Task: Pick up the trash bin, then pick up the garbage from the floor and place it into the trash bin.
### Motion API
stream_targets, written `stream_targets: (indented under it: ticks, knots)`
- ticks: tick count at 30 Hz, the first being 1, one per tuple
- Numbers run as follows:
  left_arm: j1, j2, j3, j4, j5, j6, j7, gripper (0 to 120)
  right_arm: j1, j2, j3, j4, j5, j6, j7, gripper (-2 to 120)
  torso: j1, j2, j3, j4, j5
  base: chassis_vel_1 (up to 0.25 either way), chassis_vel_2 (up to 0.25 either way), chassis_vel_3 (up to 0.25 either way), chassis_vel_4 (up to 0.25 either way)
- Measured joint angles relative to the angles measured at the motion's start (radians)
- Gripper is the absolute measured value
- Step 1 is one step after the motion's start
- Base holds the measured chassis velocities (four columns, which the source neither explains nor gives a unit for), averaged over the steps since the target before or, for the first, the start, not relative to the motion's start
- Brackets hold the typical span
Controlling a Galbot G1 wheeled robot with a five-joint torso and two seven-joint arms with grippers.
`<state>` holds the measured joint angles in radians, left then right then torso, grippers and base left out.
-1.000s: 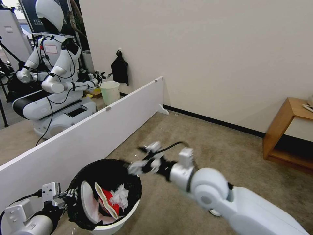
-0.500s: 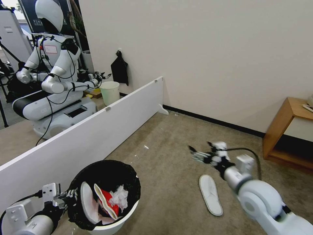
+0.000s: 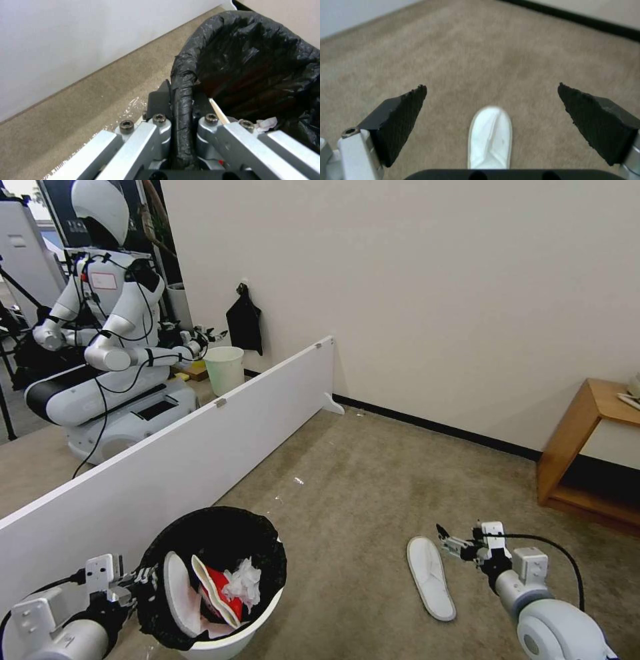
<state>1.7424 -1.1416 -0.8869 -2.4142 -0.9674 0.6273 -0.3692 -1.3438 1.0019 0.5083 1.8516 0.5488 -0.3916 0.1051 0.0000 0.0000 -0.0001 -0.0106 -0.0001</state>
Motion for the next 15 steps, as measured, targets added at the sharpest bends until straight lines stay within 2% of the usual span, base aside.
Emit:
stream_targets:
  ticks: [9, 15]
  knots:
    - [0.007, -0.001, -0.001, -0.004, 0.002, -0.001, 0.000, 4, 0.072, 0.060, -0.024, -0.171, -0.064, -0.011, -0.058, 100, 0.000, 0.000, 0.000, -0.0001, 0.0002, 0.000, 0.000, 0.000, 0.000]
    - [0.009, -0.001, -0.004, -0.005, 0.002, -0.001, 0.002, 4, 0.083, 0.063, -0.028, -0.216, -0.089, -0.010, -0.082, 100, 0.000, 0.000, 0.000, -0.0003, 0.0001, 0.000, 0.000, 0.000, 0.000]
